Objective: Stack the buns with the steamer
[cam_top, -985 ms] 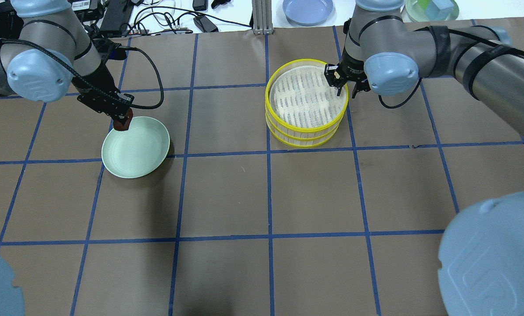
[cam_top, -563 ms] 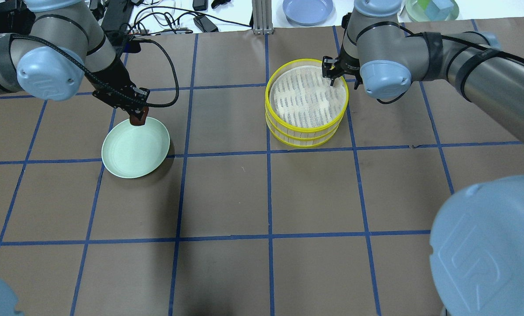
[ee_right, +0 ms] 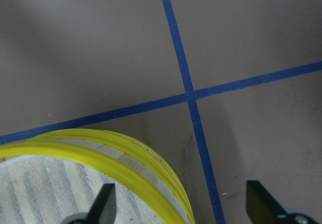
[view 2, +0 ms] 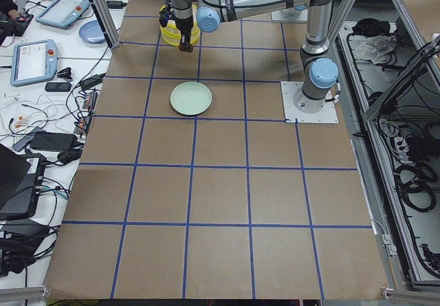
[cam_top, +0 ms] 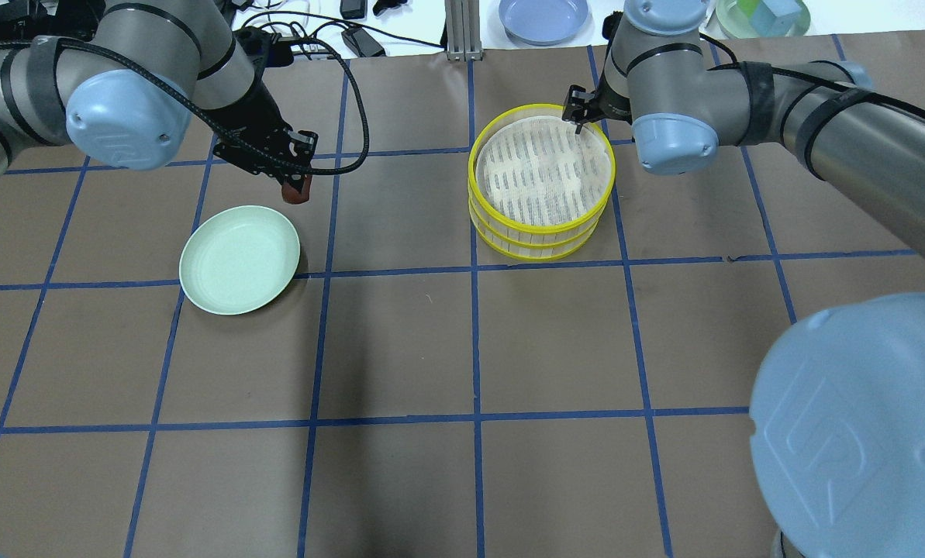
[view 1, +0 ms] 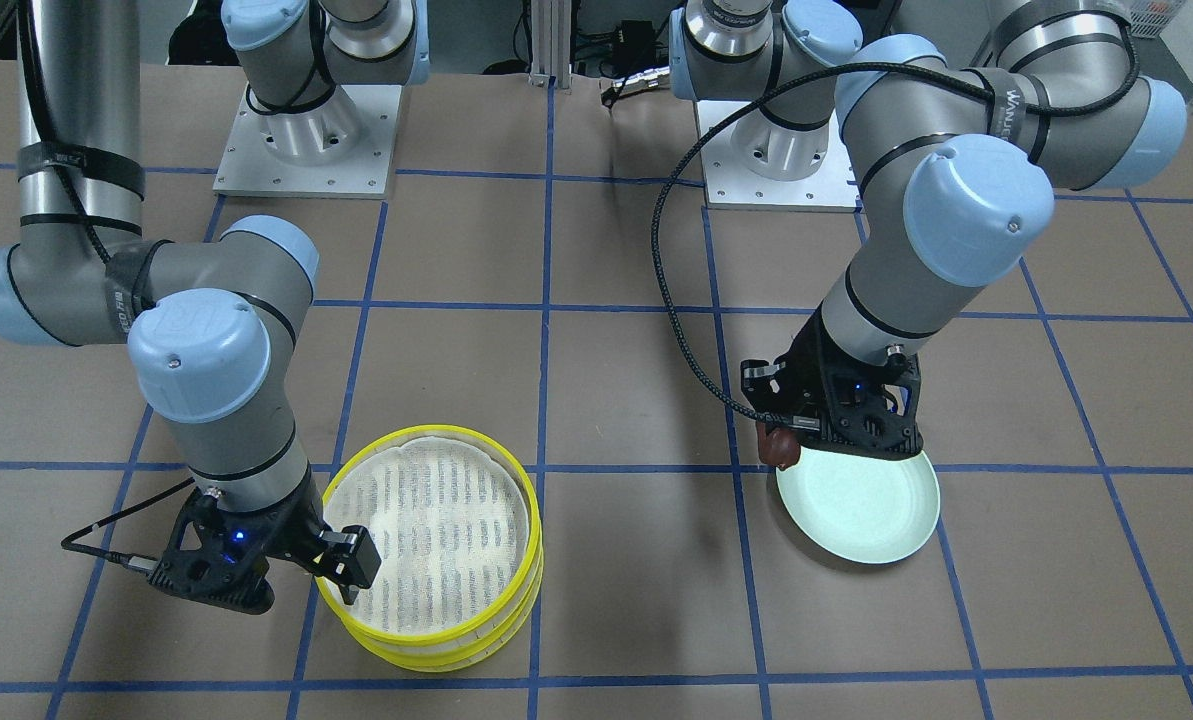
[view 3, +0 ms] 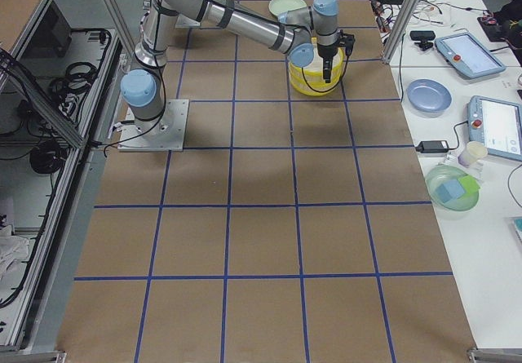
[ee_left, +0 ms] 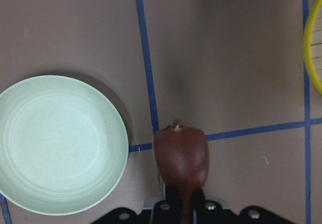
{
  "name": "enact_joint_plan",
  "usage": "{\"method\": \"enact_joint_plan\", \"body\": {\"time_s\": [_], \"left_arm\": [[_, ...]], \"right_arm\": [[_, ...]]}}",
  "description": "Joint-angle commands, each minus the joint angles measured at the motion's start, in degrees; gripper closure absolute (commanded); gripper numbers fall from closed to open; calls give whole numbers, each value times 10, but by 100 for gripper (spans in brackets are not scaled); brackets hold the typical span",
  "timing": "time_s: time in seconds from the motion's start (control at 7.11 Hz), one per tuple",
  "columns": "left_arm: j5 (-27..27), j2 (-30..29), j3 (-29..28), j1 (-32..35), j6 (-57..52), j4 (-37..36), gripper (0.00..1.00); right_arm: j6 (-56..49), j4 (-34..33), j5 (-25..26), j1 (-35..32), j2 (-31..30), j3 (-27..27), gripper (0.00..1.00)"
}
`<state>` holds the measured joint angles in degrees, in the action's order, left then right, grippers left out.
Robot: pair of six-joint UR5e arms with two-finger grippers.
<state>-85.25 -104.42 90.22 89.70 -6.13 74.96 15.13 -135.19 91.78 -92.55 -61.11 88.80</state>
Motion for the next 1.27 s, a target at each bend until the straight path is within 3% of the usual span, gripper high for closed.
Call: {"method": "enact_joint_plan", "body": {"time_s": [0.0,0.42,0.56,0.84,1.13], "left_arm": [[38,2,-8,12,56,-7,100],[99,-3,-10,52,184,-63,100],[113,-4,-10,74,214,-81,100],[137,-10,-10,95,274,-95,100],[213,-31,-3,107,339,-169,100]], "right_arm": [[-1,-14,1,2,-1,-2,0],[-2,-14,0,7,-29,-4,0],[-7,30,0,15,-73,-4,0],[-9,222,1,19,-179,-4,0],[-54,309,1,20,-261,-1,0]]}}
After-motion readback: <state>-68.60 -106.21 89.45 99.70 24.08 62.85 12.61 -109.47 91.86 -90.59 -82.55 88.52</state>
